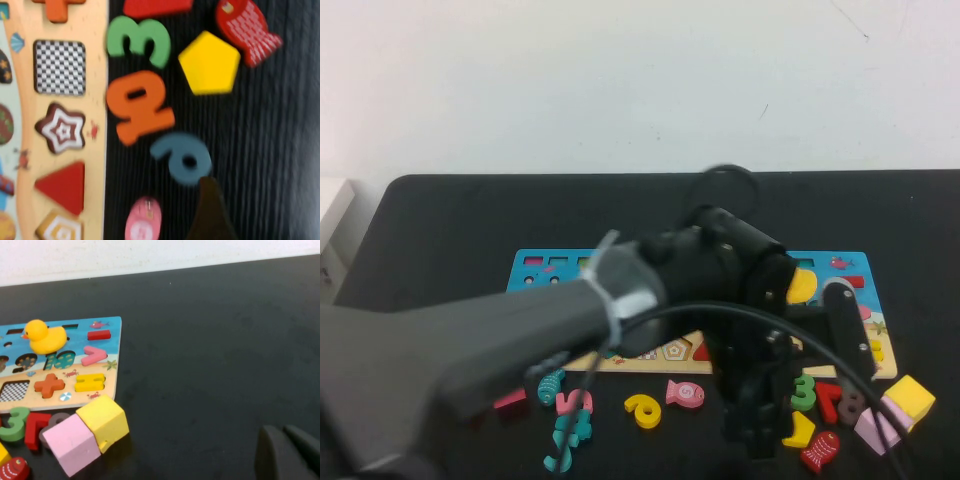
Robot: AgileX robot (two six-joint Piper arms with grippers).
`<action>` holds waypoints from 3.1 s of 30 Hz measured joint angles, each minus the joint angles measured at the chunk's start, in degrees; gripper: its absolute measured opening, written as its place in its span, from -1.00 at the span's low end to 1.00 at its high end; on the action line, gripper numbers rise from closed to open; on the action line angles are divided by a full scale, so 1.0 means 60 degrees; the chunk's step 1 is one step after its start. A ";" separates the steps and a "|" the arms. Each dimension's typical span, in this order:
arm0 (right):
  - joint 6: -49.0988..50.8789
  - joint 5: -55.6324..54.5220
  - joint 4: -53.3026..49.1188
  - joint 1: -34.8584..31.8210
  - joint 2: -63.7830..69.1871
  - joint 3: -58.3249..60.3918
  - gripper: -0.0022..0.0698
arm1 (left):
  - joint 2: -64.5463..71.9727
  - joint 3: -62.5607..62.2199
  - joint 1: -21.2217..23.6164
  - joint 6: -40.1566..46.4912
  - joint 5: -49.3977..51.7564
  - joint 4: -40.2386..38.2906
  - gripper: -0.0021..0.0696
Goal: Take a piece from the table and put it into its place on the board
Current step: Pick up the "Pentagon", then place the "Pentagon" into the hole of the Pentagon
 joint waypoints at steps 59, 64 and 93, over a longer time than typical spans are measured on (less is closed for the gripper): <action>0.0000 0.0000 0.0000 0.0000 0.0000 0.0000 -0.89 | 0.2071 -0.1142 -0.0224 -0.0129 -0.0575 0.0447 -0.15; 0.0000 0.0000 0.0000 0.0000 0.0000 0.0000 -0.89 | 0.1190 -0.1142 -0.0160 -0.0129 0.0115 0.0771 -0.15; 0.0000 0.0000 0.0000 0.0000 0.0000 0.0000 -0.89 | 0.1850 -0.1142 0.2937 0.3952 0.0115 -0.0443 -0.15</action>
